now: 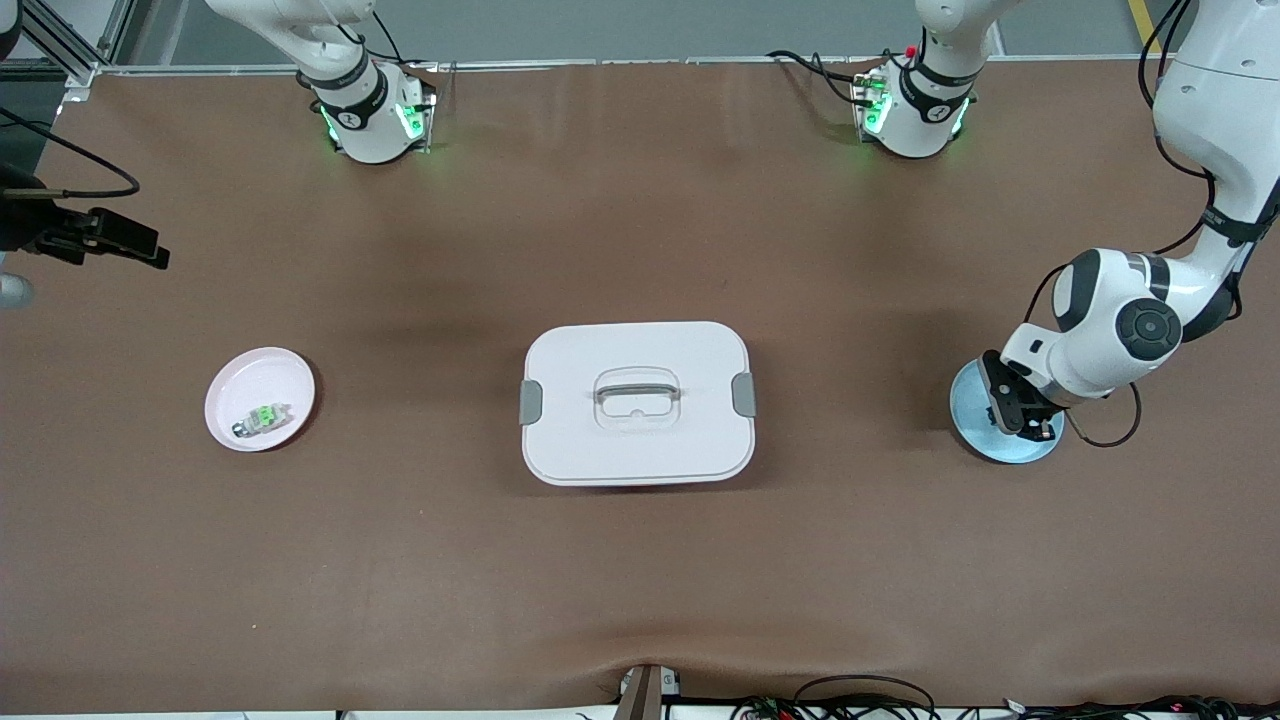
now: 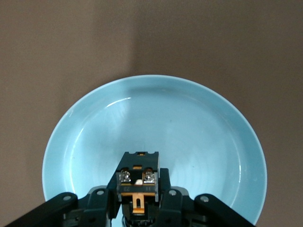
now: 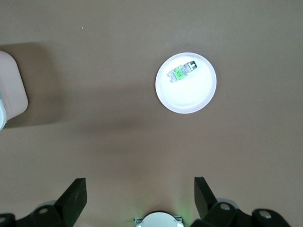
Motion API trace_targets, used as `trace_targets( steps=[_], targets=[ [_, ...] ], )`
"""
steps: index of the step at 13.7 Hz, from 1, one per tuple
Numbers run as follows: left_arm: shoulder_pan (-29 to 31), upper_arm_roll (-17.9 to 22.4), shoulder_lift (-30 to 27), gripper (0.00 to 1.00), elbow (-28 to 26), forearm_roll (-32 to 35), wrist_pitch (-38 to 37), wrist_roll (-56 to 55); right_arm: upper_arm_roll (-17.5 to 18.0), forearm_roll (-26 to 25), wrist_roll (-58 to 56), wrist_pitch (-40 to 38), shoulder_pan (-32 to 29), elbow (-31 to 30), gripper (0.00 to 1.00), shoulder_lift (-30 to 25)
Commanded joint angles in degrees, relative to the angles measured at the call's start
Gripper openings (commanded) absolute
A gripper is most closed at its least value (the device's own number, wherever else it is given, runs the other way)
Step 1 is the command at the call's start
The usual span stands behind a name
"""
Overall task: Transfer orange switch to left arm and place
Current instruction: 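Carry the switch to the blue plate while the right gripper withdraws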
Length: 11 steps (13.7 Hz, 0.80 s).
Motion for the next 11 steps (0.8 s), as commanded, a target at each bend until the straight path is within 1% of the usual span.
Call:
trace_targets(
  steps=[1, 3, 4, 6, 8, 9, 11],
  targets=[
    [0.49, -0.39, 0.5, 1.0, 0.38, 1.09, 0.39, 0.28, 1.04, -0.82, -1.34, 0.66, -1.71, -0.85, 1.0, -1.98],
    [0.49, -0.48, -0.03, 1.0, 0.64, 1.09, 0.39, 0.36, 1.04, -0.82, -1.43, 1.28, -1.97, -1.65, 1.0, -2.77],
    [0.49, -0.65, -0.99, 1.0, 0.73, 0.92, 0.3, 0.27, 1.04, -0.82, -1.6, 1.45, -1.97, -2.0, 1.0, -3.21],
    [0.57, -1.01, -3.62, 1.0, 0.64, -0.48, -0.13, -0.69, 1.04, -0.82, -2.13, 3.29, -2.24, -4.71, 1.0, -4.96],
    [0.49, -1.1, -6.0, 1.0, 0.82, -5.12, -0.92, -3.06, 1.04, -0.82, -2.13, 4.44, -2.24, -6.48, 1.0, -6.11],
    [0.49, -1.7, -6.88, 1.0, 1.34, -8.11, -1.8, -4.29, 1.04, -0.82, -2.04, 4.36, -2.24, -6.22, 1.0, -5.94],
    [0.4, -2.06, -8.29, 1.0, 3.36, -11.46, -4.51, -7.97, 1.04, -0.82, -1.96, 3.92, -2.24, -5.96, 1.0, -5.85]
  ],
)
